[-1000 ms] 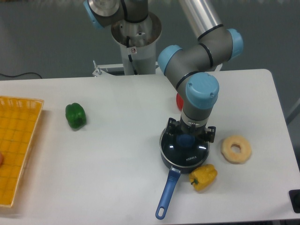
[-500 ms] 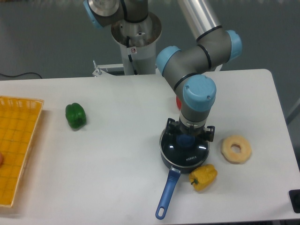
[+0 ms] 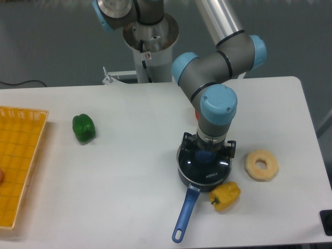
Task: Open the lid
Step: 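Close the gripper around the dark knob of the glass lid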
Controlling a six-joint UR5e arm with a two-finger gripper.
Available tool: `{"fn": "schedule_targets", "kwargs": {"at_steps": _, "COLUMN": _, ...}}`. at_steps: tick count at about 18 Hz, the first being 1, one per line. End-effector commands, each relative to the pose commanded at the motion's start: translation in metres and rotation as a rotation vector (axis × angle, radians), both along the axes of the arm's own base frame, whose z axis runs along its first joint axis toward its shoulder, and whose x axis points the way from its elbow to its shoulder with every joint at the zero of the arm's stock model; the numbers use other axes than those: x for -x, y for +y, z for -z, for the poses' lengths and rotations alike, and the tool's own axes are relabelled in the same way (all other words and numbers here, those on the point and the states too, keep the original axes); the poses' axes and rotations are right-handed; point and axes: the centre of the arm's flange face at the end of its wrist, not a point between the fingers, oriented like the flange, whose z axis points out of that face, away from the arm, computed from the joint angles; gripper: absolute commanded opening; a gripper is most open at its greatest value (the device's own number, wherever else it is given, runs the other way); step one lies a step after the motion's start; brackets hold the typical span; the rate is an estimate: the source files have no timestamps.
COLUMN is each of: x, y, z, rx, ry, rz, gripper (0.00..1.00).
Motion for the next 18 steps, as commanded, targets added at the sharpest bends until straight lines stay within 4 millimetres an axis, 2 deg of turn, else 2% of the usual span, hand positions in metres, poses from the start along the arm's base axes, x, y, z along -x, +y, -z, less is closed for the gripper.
{"fn": "schedule_targets", "kwargs": {"at_steps": 1, "x": 0.000, "y": 0.000, "z": 0.000, "rx": 0.001, "ry": -0.001, "rz": 0.000, "gripper": 0.82}}
{"fn": "schedule_targets", "kwargs": {"at_steps": 2, "x": 0.000, "y": 0.000, "z": -0.001, "rx": 0.001, "ry": 0.001, "rz": 0.000, "gripper": 0.72}}
{"fn": "schedule_targets", "kwargs": {"at_steps": 8, "x": 0.001, "y": -0.001, "z": -0.005, "rx": -0.004, "ry": 0.001, "rz": 0.000, "gripper": 0.60}}
{"fn": "schedule_targets", "kwargs": {"at_steps": 9, "x": 0.001, "y": -0.002, "z": -0.006, "rx": -0.005, "ry": 0.002, "rz": -0.002, "gripper": 0.54}}
{"fn": "schedule_targets", "kwargs": {"at_steps": 14, "x": 0.001, "y": -0.003, "z": -0.008, "rx": -0.004, "ry": -0.003, "rz": -0.002, "gripper": 0.54}}
{"fn": "schedule_targets", "kwargs": {"at_steps": 18, "x": -0.001, "y": -0.002, "z": -0.023, "rx": 0.009, "ry": -0.027, "rz": 0.000, "gripper": 0.54}}
